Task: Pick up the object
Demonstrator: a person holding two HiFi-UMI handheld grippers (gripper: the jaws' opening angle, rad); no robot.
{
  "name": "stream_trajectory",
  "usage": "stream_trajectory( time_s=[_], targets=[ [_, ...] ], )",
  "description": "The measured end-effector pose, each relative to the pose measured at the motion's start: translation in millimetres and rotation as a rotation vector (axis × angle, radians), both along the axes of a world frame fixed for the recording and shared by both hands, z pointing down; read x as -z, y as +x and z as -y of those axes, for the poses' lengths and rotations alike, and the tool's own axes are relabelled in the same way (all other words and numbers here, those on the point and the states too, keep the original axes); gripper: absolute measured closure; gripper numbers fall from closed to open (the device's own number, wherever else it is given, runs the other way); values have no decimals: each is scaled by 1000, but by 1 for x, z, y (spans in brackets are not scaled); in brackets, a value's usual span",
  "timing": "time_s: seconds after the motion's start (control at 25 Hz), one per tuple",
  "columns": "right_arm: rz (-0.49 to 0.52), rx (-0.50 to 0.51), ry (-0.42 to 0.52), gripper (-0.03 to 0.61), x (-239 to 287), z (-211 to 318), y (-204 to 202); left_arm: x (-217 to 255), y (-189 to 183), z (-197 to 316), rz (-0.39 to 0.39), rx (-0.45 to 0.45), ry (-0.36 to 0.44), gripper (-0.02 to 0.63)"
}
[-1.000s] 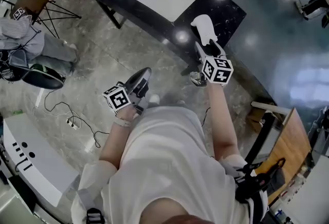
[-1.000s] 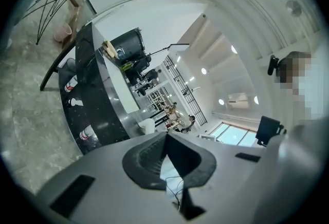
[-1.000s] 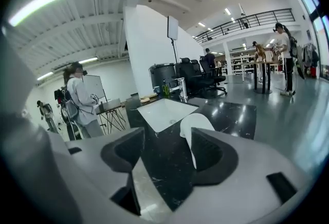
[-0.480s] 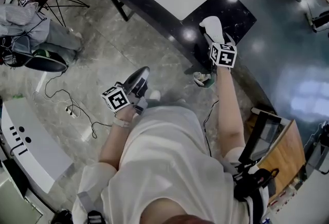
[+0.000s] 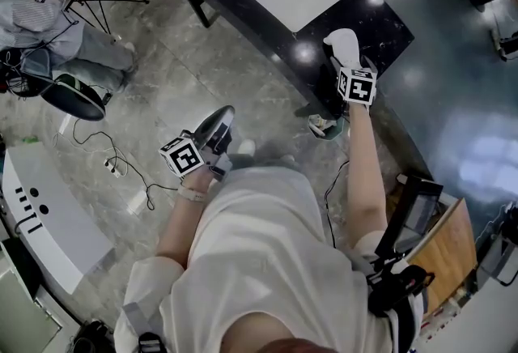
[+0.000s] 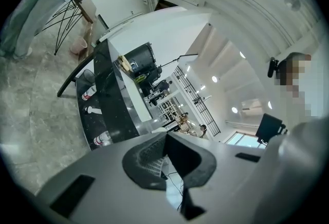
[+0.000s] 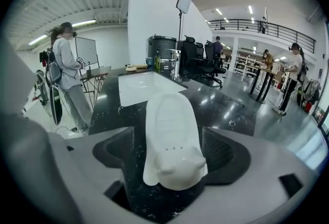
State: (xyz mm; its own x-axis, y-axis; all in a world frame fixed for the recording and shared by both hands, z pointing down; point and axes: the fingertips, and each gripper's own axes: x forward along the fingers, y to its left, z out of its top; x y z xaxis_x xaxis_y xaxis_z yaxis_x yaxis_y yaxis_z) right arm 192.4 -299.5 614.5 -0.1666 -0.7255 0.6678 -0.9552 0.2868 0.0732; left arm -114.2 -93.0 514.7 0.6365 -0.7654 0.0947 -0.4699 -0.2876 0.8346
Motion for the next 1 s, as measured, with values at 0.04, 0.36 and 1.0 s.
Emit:
stream_trajectory(
  time_s=[0.04,0.36,1.0],
  targets=[
    [-19,6,-3,186,-1,0,0,0,0,1,2,0,-4,609],
    [-63,61,-64,181,-8,14,7,-4,-3,3,8,0,-16,609],
    [-36,65,-143,161,-41,23,4,-6,-14,3,-9,56,-31,609]
  ],
)
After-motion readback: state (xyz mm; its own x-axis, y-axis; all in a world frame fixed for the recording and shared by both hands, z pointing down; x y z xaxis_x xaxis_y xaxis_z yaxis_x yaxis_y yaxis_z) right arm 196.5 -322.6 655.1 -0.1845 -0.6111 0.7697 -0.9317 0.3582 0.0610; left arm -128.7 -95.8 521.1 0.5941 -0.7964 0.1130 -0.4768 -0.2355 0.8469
